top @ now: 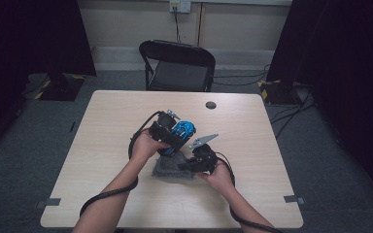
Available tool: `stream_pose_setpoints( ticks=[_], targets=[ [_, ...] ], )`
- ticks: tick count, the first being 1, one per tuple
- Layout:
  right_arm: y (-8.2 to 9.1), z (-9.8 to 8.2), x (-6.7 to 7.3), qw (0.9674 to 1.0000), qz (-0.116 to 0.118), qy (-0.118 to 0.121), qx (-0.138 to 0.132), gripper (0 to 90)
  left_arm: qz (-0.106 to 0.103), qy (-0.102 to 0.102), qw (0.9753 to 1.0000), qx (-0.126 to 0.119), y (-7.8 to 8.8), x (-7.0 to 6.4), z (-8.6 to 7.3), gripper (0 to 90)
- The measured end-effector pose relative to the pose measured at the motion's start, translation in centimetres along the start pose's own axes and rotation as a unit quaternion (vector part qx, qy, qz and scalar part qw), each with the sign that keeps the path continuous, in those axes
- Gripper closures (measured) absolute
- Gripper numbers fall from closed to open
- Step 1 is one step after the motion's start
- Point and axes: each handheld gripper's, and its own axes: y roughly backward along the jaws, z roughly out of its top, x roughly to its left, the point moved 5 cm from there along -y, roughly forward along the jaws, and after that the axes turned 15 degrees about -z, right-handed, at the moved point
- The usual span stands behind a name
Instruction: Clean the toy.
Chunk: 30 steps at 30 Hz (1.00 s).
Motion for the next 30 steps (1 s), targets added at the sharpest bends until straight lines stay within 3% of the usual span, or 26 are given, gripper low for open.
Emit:
stream_pose_setpoints(
  ticks=[7,13,24,30],
  targets=[
    [0.1,-0.2,0.9,0.9998,0.01,0.016,0.006,76.9,0.011,0.005,0.9999,-0.005,0.6,0.7,0.0,28.0],
    [0.7,-0.4,0.7,0.9997,0.007,0.022,0.006,76.9,0.014,0.006,0.9999,-0.006,1.3,1.2,-0.3,28.0],
    [2.9,-0.8,-2.8,0.9995,-0.026,-0.015,-0.008,76.8,0.02,0.02,0.9996,0.005,1.8,2.3,-2.3,28.0],
    [4.2,-0.8,-5.2,0.9976,-0.059,-0.035,-0.011,76.7,0.012,0.018,0.9997,0.009,1.6,2.0,-3.2,28.0]
  ],
)
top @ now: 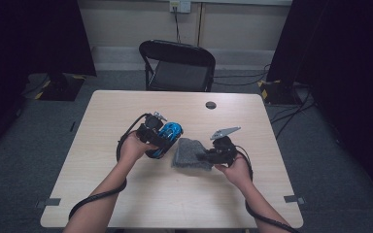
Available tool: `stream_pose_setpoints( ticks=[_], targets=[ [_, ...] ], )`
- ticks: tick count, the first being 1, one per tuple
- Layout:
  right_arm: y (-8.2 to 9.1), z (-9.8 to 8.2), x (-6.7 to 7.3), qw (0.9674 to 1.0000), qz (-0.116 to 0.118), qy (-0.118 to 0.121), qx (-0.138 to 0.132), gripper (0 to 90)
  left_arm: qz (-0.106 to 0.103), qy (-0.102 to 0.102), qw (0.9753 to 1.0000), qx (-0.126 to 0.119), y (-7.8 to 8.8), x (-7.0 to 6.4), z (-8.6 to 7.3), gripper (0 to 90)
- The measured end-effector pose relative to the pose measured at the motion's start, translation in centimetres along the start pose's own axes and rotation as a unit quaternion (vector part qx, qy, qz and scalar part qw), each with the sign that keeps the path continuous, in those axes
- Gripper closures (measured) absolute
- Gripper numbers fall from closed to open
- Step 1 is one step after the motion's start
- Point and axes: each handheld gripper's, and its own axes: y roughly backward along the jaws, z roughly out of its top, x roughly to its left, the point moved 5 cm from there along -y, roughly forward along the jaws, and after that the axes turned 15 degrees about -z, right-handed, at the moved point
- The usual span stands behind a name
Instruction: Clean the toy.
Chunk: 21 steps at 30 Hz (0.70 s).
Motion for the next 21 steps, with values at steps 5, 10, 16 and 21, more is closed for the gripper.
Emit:
stream_pose_setpoints(
  ticks=[5,10,16,21],
  targets=[
    [0.8,0.3,-2.3,0.9992,-0.029,-0.024,-0.008,76.7,-0.006,-0.014,0.9999,0.004,-0.1,-0.7,-0.5,28.0],
    [1.0,0.5,-3.6,0.9979,-0.05,-0.039,-0.009,76.7,-0.015,-0.034,0.9993,0.01,-0.4,-2.1,-0.6,28.0],
    [0.7,1.0,-3.9,0.9967,-0.06,-0.053,-0.014,76.7,-0.026,-0.058,0.998,0.009,-0.7,-3.9,-0.1,28.0],
    [0.3,1.5,-3.6,0.9967,-0.058,-0.054,-0.018,76.8,-0.034,-0.068,0.997,0.016,-1.3,-4.8,0.3,28.0]
  ],
)
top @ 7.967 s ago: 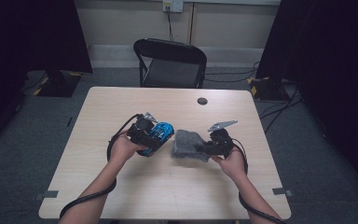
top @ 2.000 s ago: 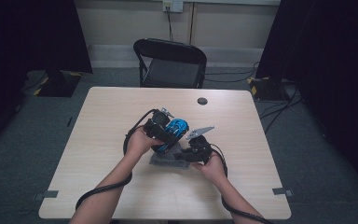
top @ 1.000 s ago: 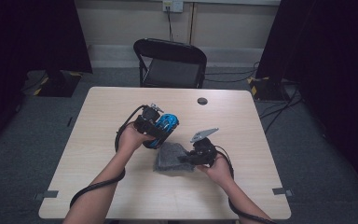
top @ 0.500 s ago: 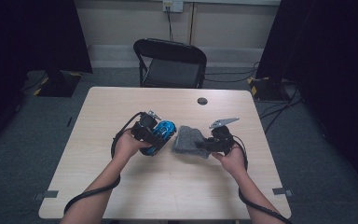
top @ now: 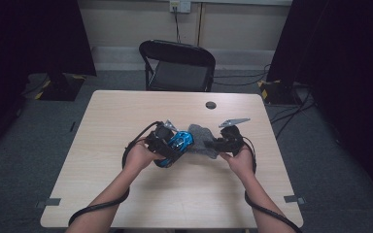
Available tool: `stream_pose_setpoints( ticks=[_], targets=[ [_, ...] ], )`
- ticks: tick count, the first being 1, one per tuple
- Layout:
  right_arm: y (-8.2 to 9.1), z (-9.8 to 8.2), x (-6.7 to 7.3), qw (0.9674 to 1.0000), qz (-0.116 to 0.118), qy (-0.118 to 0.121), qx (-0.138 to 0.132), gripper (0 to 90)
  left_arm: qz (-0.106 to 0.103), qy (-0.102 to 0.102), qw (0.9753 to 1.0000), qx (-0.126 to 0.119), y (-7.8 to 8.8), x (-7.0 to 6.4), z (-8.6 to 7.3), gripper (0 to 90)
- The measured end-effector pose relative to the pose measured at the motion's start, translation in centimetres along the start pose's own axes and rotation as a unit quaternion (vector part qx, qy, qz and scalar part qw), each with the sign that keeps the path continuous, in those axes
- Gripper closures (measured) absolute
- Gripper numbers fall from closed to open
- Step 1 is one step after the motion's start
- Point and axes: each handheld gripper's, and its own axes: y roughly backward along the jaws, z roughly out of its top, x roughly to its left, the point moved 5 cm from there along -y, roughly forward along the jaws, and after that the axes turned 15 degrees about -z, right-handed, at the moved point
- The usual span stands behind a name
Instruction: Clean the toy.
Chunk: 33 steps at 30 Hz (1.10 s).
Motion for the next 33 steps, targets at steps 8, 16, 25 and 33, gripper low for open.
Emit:
stream_pose_setpoints(
  ticks=[8,16,25,33],
  targets=[
    [0.0,0.3,1.5,0.9996,0.024,0.008,-0.011,76.7,0.005,0.004,1.0,0.006,-0.8,0.2,0.0,28.0],
    [-0.2,-0.1,2.3,0.9991,0.04,0.01,-0.01,76.8,0.002,0.008,1.0,0.003,-0.9,0.3,0.2,28.0],
    [-1.0,-0.6,3.7,0.9981,0.056,0.024,-0.003,76.8,0.003,0.009,0.9999,0.0,-0.6,0.3,0.9,28.1],
    [-1.8,-1.1,5.0,0.9969,0.071,0.032,0.006,76.8,0.004,0.015,0.9999,-0.005,-0.3,0.5,1.6,28.1]
  ],
)
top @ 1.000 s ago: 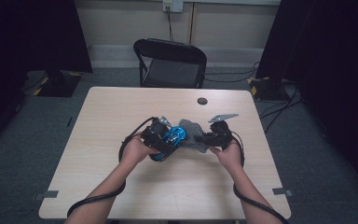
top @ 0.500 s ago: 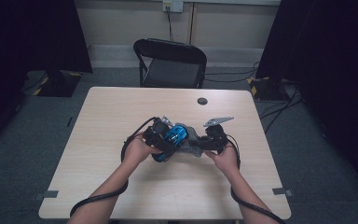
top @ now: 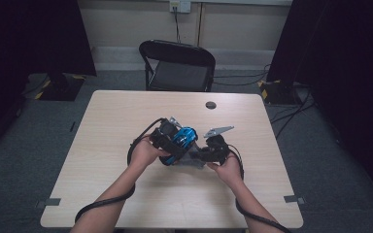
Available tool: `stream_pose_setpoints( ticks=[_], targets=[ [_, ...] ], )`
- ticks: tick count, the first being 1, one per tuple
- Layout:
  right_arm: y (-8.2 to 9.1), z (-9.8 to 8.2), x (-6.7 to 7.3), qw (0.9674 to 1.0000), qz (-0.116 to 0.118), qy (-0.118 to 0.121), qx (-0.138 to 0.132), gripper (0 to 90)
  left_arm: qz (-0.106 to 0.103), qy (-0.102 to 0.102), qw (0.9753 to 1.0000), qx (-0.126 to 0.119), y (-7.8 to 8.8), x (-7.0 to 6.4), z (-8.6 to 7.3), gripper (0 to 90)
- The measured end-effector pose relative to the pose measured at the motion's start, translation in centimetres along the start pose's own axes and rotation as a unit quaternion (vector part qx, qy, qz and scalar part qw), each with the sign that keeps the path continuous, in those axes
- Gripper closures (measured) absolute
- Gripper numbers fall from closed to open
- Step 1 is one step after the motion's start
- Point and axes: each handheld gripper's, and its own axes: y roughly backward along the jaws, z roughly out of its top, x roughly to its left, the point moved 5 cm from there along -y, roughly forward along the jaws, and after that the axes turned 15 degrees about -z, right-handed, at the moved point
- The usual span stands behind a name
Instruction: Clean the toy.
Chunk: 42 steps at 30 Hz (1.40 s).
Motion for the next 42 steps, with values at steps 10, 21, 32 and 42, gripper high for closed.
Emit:
stream_pose_setpoints(
  ticks=[10,21,32,42],
  targets=[
    [-1.5,-0.7,1.6,0.9995,0.031,-0.006,0.009,76.8,0.004,0.009,0.9999,-0.008,0.3,0.4,0.7,28.1],
    [-2.0,-0.9,2.9,0.9987,0.04,0.02,0.024,76.9,0.022,0.015,0.9996,-0.014,1.4,1.6,1.4,28.1],
    [-0.3,-1.0,1.1,0.9993,0.008,0.028,0.024,76.8,0.044,0.037,0.9983,-0.002,3.4,3.7,-0.5,28.1],
    [2.1,-0.5,-2.2,0.9995,-0.03,0.006,0.006,76.8,0.047,0.056,0.9972,0.013,4.0,5.0,-3.8,28.1]
  ],
)
